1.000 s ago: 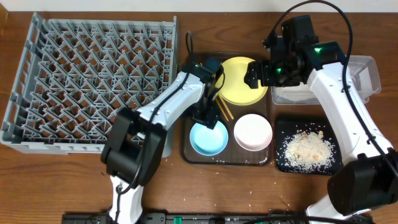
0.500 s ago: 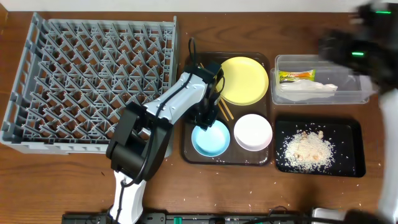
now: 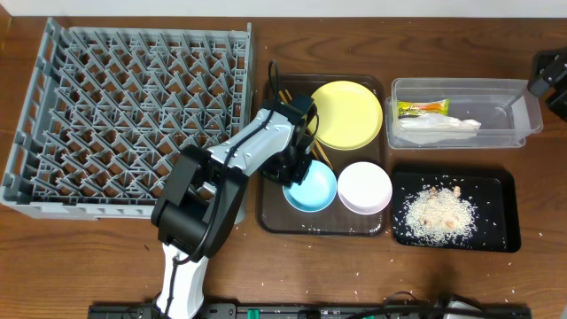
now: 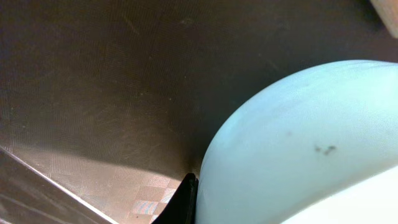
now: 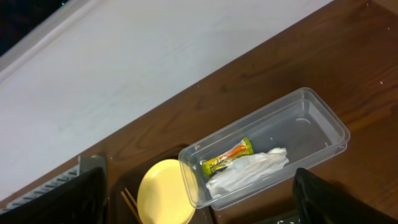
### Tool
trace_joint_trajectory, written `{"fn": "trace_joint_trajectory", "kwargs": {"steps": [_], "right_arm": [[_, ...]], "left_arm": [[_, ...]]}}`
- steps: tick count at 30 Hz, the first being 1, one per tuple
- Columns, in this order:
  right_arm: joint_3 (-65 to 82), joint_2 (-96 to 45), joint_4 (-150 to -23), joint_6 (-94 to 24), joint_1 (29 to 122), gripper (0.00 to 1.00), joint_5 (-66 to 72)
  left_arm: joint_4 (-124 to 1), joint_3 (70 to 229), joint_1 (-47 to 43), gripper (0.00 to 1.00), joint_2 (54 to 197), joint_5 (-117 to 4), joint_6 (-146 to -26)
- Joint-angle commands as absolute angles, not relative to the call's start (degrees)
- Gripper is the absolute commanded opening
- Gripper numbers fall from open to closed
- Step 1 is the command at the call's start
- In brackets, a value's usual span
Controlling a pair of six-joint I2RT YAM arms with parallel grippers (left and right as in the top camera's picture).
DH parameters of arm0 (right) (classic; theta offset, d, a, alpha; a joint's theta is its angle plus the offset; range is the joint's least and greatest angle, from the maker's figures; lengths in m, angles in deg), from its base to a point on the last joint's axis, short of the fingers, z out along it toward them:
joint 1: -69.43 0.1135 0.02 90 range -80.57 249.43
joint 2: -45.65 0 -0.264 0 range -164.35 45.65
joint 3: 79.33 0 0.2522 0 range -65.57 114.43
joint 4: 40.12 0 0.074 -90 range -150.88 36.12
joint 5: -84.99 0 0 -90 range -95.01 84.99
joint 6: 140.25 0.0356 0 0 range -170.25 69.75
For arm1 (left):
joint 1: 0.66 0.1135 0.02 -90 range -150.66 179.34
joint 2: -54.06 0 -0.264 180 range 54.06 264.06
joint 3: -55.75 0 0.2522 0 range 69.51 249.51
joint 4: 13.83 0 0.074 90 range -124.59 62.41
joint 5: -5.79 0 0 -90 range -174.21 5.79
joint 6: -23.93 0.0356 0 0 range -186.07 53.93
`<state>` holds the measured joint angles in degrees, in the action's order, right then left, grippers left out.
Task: Sort waste into correct bins and load items into the dishwasher
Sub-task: 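Move left gripper to the blue bowl and grasp its rim, then carry blue bowl into the rack and set it down with left gripper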
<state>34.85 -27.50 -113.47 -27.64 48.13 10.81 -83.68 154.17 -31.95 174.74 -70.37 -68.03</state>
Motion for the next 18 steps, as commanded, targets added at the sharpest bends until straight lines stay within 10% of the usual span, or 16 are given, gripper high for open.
{"fn": "trace_joint_trajectory", "kwargs": {"steps": [1, 18], "right_arm": [[34.74, -27.61, -113.93, -27.16, 47.73, 0.99, 11.07], [34.74, -27.58, -118.72, -27.14, 47.73, 0.99, 10.87]], "left_arm": [[-83.83, 153.80, -31.97, 0.08, 174.92, -69.56, -69.95], [-83.81, 153.86, -25.02, 0.07, 154.53, -52.40, -74.34]]}}
